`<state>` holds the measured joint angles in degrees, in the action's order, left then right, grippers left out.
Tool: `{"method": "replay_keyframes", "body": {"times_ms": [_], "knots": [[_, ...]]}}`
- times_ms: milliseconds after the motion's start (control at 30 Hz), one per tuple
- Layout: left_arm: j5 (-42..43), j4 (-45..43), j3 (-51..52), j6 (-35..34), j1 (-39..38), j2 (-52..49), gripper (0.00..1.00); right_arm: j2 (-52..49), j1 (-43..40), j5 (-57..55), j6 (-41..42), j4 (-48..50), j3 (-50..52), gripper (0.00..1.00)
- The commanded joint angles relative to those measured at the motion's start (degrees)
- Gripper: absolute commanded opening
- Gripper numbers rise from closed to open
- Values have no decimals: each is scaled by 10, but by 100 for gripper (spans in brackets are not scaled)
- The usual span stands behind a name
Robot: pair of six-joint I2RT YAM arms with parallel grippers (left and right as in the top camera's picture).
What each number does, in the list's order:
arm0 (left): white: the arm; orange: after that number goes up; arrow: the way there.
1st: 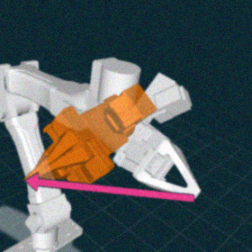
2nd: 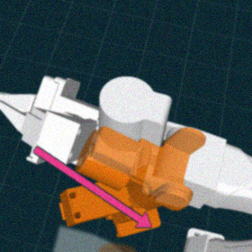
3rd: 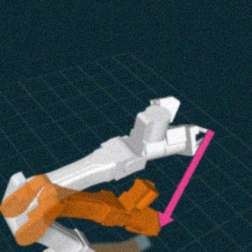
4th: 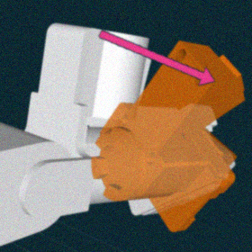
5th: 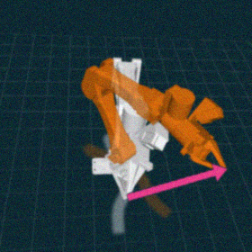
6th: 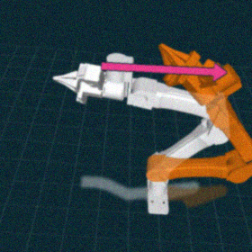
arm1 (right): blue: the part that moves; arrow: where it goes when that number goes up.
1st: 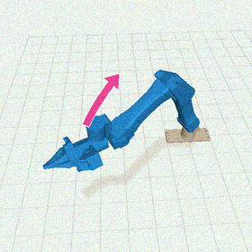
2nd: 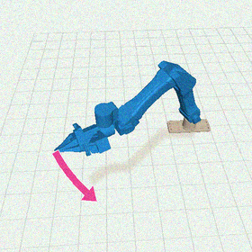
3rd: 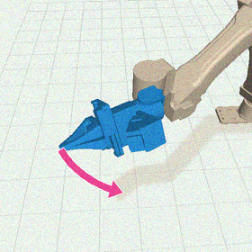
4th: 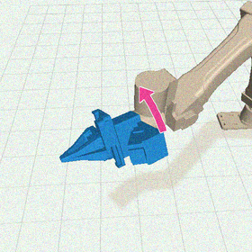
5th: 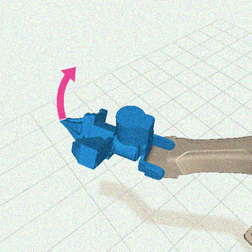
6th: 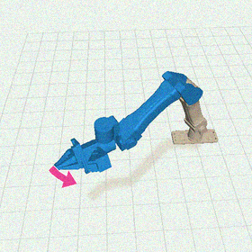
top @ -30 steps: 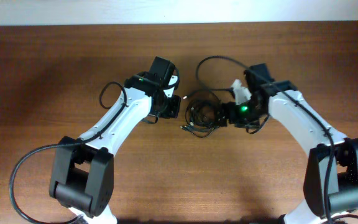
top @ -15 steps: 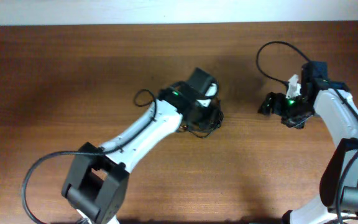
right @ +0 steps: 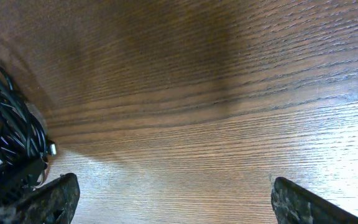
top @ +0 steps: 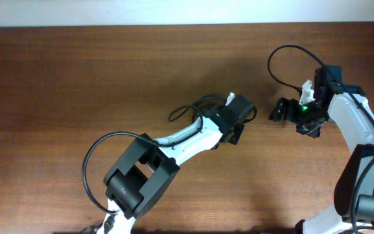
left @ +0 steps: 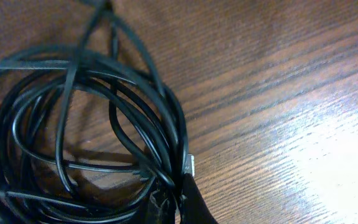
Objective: Untangle cables
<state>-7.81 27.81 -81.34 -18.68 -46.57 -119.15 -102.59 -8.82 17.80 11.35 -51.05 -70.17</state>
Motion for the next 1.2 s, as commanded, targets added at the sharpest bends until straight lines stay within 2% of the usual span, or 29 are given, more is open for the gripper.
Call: {"method": "replay_keyframes", "body": {"times_ms": [0, 67, 167, 233, 367, 400, 467, 500, 533, 567, 633, 667, 700, 767, 833, 900, 1033, 1100, 1167], "knots": [[-9, 2, -7, -3, -4, -8, 6, 0, 2, -5, -2, -2, 6, 98], [-8, 8, -7, 3, -4, -8, 0, 0, 2, -5, -2, 3, 6, 98], [-4, 48, -32, 31, -4, 8, 0, 0, 2, 14, -2, 3, 6, 98], [2, 113, -83, 51, 7, 41, 0, 0, -5, 58, -33, -9, 6, 98], [239, 197, -171, 120, 82, 80, 0, 0, -53, 281, -170, -40, 6, 96], [348, 212, -182, 144, 115, 80, 0, 0, -71, 358, -227, -60, 6, 95], [475, 225, -181, 167, 165, 78, 0, 0, -86, 445, -282, -85, 6, 92], [553, 238, -181, 193, 195, 76, 0, 0, -88, 470, -283, -86, 6, 85], [602, 245, -181, 217, 209, 74, 0, 0, -88, 490, -283, -87, 6, 72], [659, 257, -181, 256, 226, 70, 0, 0, -85, 519, -283, -93, 6, 51], [694, 273, -181, 298, 240, 63, 0, 0, -73, 541, -282, -99, 6, 21], [696, 276, -181, 306, 240, 61, 0, 0, -67, 542, -273, -99, 6, 10], [696, 279, -181, 315, 240, 59, 0, 0, -61, 544, -267, -99, 6, 4], [696, 302, -181, 363, 240, 56, 0, 0, -46, 553, -251, -98, 6, 7], [695, 323, -180, 394, 239, 56, 0, 0, -31, 553, -243, -92, 6, 24], [695, 325, -180, 396, 239, 56, 0, 0, -21, 553, -243, -87, 6, 38], [695, 366, -180, 503, 239, 56, 0, 0, -8, 553, -172, -78, 6, 39], [690, 397, -179, 586, 237, 56, 0, 0, -8, 553, -164, -72, 6, 39], [675, 418, -179, 630, 232, 56, 0, 0, -8, 553, -164, -72, 6, 39]]}}
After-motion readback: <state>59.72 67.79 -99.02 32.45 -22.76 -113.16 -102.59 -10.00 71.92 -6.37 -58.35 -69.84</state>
